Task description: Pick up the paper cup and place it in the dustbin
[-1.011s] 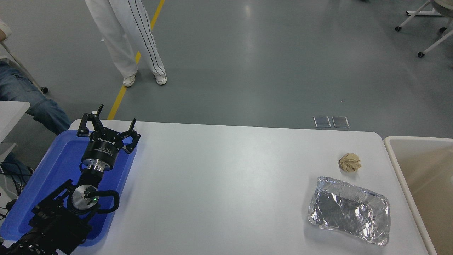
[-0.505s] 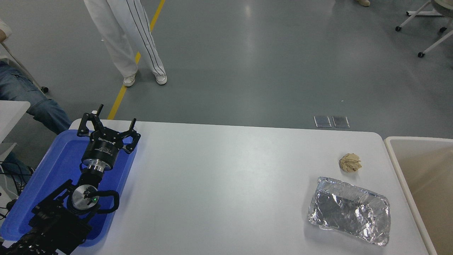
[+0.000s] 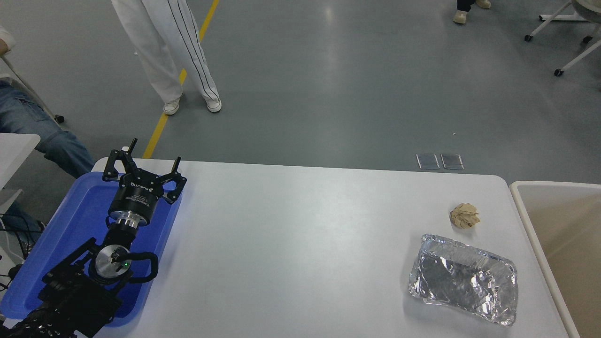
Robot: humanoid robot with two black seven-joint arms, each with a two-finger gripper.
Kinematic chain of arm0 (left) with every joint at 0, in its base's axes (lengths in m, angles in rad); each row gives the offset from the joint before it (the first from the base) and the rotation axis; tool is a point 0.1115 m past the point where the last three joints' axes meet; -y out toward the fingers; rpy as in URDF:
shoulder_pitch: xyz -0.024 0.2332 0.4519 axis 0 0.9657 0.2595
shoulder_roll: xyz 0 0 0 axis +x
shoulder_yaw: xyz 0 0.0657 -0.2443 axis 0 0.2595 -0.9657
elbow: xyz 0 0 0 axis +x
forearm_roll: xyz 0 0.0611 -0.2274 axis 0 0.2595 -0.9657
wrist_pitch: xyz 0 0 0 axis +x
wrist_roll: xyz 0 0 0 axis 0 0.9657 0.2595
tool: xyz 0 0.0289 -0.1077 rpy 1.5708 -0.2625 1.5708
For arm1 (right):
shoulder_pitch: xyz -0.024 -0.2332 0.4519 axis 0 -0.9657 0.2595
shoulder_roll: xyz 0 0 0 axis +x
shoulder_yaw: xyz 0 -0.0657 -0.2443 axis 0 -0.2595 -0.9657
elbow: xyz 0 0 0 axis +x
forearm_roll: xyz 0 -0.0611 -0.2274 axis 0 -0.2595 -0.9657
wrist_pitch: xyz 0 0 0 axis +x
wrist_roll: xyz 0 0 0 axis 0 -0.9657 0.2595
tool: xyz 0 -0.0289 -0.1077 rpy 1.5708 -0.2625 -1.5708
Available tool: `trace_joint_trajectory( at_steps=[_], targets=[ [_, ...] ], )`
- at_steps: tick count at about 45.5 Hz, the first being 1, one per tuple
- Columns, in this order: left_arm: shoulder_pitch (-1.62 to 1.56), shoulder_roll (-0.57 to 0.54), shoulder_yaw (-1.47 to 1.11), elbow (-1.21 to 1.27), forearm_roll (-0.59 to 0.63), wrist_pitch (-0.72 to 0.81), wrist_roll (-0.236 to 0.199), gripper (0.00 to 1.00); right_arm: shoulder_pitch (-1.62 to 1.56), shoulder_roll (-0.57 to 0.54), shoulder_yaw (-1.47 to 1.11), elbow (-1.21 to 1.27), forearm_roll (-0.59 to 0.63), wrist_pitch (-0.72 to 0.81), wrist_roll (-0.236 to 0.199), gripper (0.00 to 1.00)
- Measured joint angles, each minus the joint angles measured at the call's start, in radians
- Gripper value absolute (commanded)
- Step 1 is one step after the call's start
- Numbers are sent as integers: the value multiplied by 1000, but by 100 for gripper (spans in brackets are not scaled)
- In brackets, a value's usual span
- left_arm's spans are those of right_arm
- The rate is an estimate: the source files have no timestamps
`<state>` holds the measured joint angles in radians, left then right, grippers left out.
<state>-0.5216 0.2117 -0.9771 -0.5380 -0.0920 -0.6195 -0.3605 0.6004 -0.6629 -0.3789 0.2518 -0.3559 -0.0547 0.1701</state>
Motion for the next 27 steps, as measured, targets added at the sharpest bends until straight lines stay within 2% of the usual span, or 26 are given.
trace_joint_trajectory(
  at_steps=[19, 27],
  targets=[
    [0, 0, 0, 0, 0, 0, 0, 100, 34, -30, 48, 36, 0, -1, 1, 100],
    [0, 0, 0, 0, 0, 0, 0, 100, 78, -104, 45, 146, 0, 1, 1, 100]
  ],
)
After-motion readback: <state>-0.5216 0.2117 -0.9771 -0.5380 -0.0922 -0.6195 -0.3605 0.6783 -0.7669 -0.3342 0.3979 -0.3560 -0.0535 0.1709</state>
